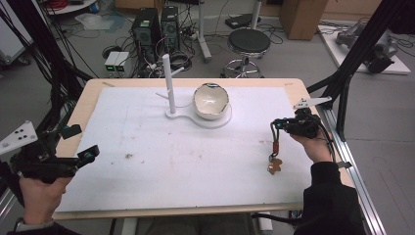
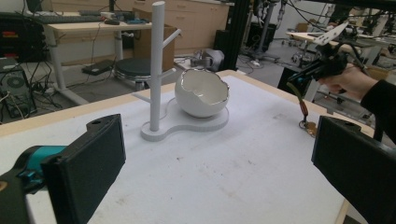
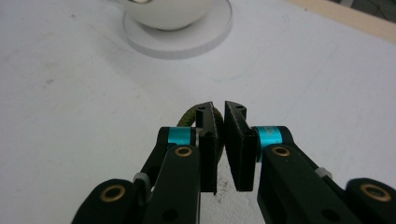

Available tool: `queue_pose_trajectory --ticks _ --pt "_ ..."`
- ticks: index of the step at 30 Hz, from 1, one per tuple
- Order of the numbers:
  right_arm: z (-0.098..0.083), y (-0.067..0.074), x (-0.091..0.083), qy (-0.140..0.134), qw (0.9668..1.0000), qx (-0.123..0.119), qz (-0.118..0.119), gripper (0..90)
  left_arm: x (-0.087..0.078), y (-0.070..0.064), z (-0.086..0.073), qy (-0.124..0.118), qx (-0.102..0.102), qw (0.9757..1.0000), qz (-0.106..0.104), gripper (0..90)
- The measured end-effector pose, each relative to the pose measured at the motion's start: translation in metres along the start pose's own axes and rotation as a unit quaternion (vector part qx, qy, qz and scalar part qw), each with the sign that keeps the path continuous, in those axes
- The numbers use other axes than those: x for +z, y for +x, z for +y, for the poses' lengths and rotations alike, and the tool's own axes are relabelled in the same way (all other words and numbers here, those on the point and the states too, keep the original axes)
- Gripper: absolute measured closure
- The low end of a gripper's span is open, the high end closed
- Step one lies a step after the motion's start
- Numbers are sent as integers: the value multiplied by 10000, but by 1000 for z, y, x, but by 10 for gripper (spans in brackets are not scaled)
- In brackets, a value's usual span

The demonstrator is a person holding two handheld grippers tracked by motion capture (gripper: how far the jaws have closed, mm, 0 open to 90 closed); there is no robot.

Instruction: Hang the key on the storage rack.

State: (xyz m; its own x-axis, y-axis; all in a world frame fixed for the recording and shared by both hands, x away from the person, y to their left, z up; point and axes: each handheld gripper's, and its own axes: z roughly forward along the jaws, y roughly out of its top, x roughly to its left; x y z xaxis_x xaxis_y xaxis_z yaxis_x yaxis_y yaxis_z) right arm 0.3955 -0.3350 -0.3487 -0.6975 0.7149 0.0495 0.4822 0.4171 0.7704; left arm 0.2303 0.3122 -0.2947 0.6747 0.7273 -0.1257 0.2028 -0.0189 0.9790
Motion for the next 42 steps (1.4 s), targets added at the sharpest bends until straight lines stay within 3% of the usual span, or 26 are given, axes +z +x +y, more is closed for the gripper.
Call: queue_pose_trajectory --ticks 11,12,18,24,28,35,42 --pt "36 26 -47 -637 9974 -326 -58 843 -1 -1 0 1 -2 10000 0 32" --pt "42 31 -55 -795 9959 -422 -85 845 -1 -1 0 2 15 10000 -7 32" --pt "52 40 -71 -1129 9921 -530 -138 847 -2 -1 1 -19 2 10000 -9 32" --pt "63 46 -81 -1223 9907 -569 -156 848 -3 -1 2 -57 -10 10000 -20 32" --pt "71 51 -83 -1293 9898 -597 -106 848 -4 -1 2 -48 4 10000 15 32" --pt "99 75 -74 -1340 9877 -805 91 848 -9 -2 5 -144 65 9998 109 32" --pt "136 100 -44 -1374 9862 -891 260 848 -11 -5 5 -130 169 9996 161 32"
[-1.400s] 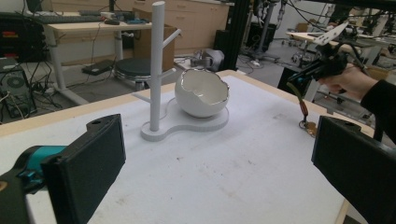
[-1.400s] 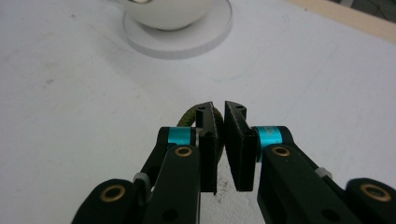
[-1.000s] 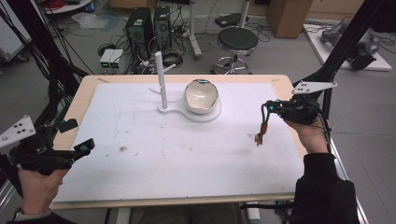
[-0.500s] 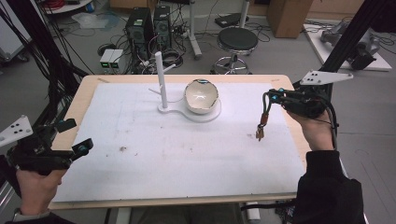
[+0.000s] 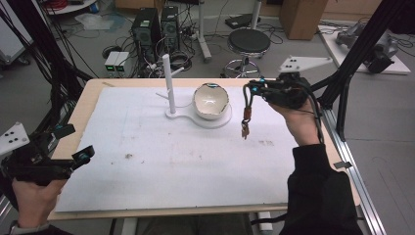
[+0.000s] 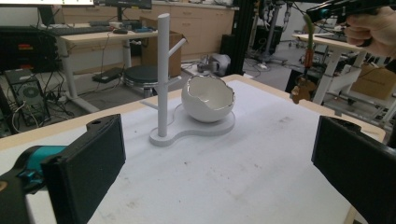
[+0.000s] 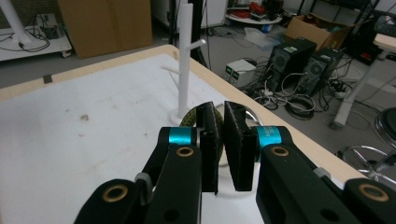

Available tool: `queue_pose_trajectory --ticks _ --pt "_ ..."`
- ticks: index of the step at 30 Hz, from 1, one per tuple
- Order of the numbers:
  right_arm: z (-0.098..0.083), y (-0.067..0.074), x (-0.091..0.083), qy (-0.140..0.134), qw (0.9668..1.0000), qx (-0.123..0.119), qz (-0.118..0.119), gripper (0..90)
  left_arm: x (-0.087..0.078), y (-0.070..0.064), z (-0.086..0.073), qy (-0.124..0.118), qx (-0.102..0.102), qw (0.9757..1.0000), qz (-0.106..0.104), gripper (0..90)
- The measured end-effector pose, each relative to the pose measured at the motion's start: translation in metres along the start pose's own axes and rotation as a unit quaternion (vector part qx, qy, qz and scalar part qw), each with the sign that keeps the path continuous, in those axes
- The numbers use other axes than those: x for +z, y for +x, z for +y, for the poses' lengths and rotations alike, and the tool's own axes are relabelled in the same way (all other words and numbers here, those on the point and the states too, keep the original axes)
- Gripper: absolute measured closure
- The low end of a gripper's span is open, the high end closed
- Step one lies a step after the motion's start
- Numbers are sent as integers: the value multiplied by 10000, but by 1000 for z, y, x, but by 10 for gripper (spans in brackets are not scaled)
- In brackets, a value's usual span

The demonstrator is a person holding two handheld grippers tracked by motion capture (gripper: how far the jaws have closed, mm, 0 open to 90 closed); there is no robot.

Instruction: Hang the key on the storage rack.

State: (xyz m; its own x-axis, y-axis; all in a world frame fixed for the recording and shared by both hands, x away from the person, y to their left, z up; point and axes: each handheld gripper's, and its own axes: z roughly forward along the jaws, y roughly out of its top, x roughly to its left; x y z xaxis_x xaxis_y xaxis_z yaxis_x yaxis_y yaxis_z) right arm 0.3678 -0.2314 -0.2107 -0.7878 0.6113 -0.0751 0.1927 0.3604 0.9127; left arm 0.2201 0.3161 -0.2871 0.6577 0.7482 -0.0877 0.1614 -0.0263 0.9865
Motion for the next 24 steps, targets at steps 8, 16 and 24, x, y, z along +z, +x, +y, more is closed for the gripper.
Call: queue_pose_trajectory --ticks 8,16,24 --pt "23 18 42 -17 9998 -16 182 848 -14 -3 -1 -7 20 10000 97 32" --pt "40 40 96 113 9992 -106 362 849 -30 -5 -4 23 -30 9998 210 32" --pt "50 49 126 91 9989 -125 445 849 -38 -8 -7 84 -6 9996 264 32"
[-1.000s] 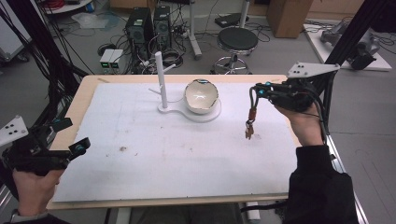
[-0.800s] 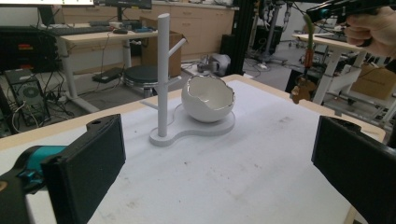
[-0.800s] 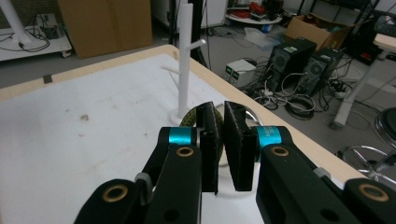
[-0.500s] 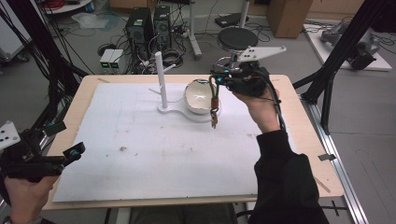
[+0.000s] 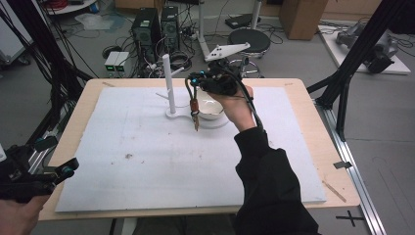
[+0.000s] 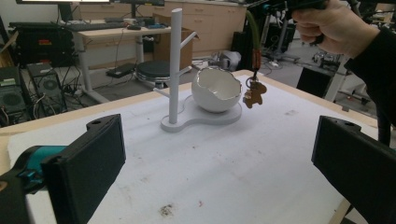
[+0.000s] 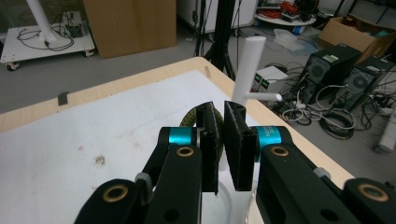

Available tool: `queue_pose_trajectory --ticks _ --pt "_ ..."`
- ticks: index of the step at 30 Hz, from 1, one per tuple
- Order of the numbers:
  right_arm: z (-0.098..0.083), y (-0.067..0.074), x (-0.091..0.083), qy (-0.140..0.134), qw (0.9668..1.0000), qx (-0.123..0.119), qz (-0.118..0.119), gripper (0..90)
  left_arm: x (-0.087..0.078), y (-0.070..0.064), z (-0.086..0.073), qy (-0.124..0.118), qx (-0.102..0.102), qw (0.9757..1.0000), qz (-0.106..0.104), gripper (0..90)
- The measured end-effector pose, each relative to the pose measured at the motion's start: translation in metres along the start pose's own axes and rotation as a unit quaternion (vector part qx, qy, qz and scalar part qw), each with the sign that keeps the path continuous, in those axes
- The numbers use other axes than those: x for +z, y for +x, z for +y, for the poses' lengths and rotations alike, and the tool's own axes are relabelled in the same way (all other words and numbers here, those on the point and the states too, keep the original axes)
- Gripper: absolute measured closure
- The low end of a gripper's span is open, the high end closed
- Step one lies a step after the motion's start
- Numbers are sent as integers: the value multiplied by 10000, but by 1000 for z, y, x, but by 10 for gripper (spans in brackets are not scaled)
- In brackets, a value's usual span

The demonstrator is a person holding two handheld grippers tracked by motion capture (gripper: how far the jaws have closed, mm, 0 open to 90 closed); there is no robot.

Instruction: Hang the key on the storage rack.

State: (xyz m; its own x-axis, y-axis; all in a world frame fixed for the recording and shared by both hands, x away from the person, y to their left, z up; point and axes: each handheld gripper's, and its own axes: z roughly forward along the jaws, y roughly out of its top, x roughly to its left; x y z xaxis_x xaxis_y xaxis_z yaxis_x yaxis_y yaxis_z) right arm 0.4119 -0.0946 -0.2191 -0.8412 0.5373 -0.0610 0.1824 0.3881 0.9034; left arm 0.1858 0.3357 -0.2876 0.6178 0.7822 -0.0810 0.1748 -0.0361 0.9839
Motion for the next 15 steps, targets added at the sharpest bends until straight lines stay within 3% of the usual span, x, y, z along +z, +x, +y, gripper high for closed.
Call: queue_pose_trajectory --ticks 11,15 --pt "18 16 49 77 10000 32 38 849 -9 -4 -3 59 37 9999 79 32" --pt "17 14 62 115 9999 82 62 850 -12 -4 -4 90 45 9999 91 32"
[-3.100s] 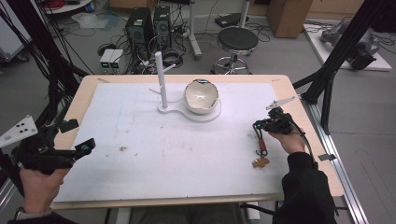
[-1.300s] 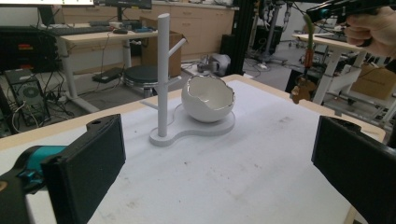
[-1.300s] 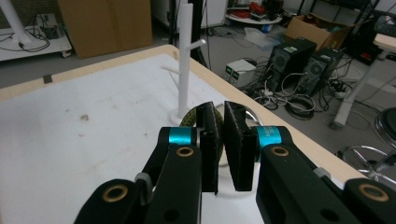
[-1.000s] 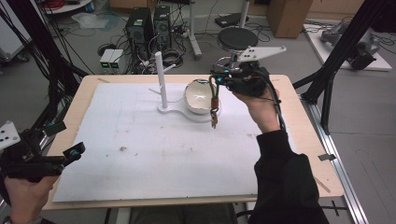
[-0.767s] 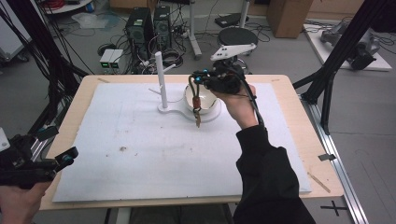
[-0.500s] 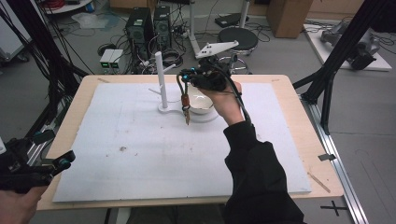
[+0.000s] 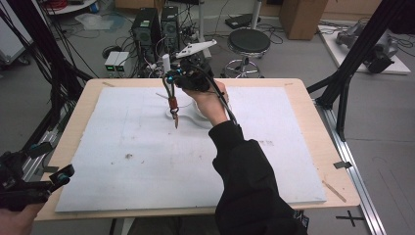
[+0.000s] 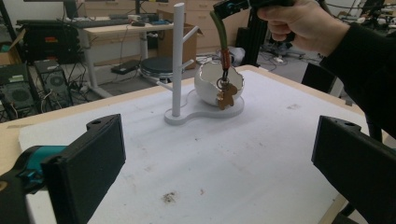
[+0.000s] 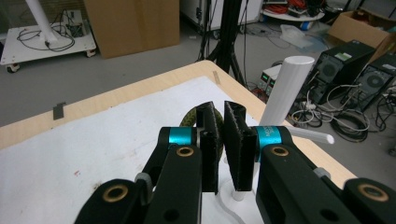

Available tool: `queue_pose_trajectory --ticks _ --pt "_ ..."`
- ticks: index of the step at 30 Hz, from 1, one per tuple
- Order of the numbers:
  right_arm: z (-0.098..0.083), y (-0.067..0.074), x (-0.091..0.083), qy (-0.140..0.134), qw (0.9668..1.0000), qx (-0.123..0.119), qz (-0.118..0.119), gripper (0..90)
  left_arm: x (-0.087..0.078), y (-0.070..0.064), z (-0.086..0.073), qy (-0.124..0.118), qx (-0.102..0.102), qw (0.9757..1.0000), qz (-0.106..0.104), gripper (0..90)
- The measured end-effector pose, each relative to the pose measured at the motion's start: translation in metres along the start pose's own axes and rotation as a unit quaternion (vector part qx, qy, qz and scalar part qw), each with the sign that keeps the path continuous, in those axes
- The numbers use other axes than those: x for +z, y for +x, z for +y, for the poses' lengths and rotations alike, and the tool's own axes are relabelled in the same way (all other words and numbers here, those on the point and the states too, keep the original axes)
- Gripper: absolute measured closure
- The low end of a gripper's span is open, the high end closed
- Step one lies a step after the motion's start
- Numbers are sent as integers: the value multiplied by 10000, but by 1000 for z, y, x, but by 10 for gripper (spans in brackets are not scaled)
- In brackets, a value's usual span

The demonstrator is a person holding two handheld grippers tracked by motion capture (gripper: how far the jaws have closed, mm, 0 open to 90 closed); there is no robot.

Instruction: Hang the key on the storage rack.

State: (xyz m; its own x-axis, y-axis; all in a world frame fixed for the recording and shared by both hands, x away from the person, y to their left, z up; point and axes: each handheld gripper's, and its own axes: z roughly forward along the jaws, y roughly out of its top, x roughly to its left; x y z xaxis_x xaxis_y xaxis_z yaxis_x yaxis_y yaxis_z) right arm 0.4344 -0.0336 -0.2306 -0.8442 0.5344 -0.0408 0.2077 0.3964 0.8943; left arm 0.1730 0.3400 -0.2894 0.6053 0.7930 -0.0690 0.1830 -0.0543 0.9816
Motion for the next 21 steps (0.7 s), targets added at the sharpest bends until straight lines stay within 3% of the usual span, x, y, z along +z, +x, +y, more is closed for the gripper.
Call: queue_pose_trajectory --ticks 15,21 --pt "-19 -19 47 427 9985 320 -122 849 -10 -1 -3 18 -22 10000 80 32" --pt "-23 -21 59 537 9980 284 -146 849 -12 1 -5 20 -66 9999 130 32"
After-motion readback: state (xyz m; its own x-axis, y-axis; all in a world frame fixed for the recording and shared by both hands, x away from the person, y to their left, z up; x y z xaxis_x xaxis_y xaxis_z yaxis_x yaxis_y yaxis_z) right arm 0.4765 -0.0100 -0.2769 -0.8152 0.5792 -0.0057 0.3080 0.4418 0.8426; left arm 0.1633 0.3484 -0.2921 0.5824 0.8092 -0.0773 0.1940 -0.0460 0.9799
